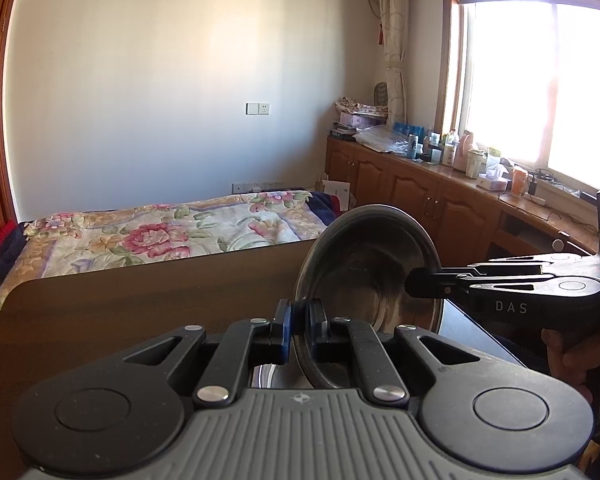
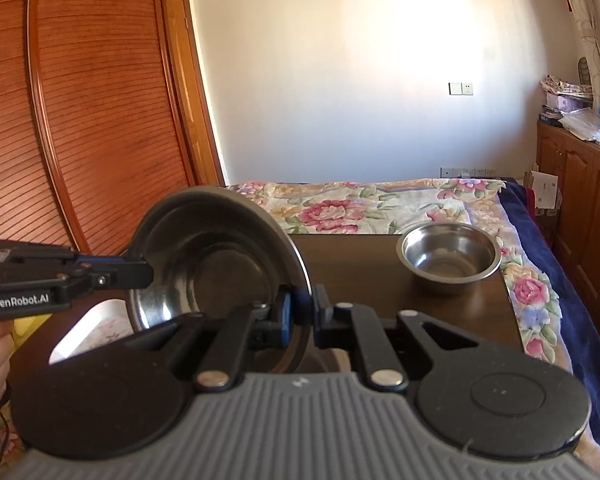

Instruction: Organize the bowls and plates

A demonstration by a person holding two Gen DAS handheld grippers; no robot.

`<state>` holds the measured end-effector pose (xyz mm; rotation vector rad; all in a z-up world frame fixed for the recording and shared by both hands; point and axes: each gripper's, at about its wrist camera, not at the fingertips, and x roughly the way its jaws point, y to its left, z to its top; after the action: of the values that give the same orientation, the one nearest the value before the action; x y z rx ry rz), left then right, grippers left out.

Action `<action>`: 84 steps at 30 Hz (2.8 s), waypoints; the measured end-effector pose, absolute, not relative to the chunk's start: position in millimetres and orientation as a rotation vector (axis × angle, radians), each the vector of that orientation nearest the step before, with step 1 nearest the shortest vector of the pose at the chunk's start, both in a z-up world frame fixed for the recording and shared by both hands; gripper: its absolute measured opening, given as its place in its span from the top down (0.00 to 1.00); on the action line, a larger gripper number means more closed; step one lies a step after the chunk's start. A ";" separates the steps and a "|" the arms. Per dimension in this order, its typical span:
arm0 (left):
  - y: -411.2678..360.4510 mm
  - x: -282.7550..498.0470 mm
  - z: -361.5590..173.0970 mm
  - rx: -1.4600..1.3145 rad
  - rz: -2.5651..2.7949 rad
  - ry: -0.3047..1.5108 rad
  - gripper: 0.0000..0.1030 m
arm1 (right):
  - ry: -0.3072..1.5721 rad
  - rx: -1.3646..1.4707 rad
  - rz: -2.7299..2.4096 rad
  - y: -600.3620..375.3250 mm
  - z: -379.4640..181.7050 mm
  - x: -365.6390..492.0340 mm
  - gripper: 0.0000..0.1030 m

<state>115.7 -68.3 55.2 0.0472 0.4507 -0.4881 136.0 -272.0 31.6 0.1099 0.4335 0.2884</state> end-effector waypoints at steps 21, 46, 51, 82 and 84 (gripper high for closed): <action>-53.6 113.9 10.9 -0.062 -0.455 0.521 0.91 | 0.412 0.080 0.291 -255.0 10.7 115.4 0.88; -68.2 132.4 -13.9 -0.027 -0.420 0.580 0.90 | 0.471 0.028 0.211 -244.4 -22.5 125.4 0.86; -69.2 132.3 -15.0 -0.024 -0.407 0.572 0.90 | 0.473 -0.036 0.186 -236.8 -24.3 126.5 0.86; -64.6 119.9 -6.7 -0.007 -0.360 0.509 0.90 | 0.429 -0.048 0.169 -242.1 -13.5 125.4 0.88; -65.7 119.7 -5.5 0.005 -0.358 0.502 0.90 | 0.405 -0.023 0.159 -246.3 -13.6 122.8 0.88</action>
<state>119.7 -65.7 -5.5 0.0049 0.5022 -0.3579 122.8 -246.3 -13.6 -0.0233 0.4050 0.1593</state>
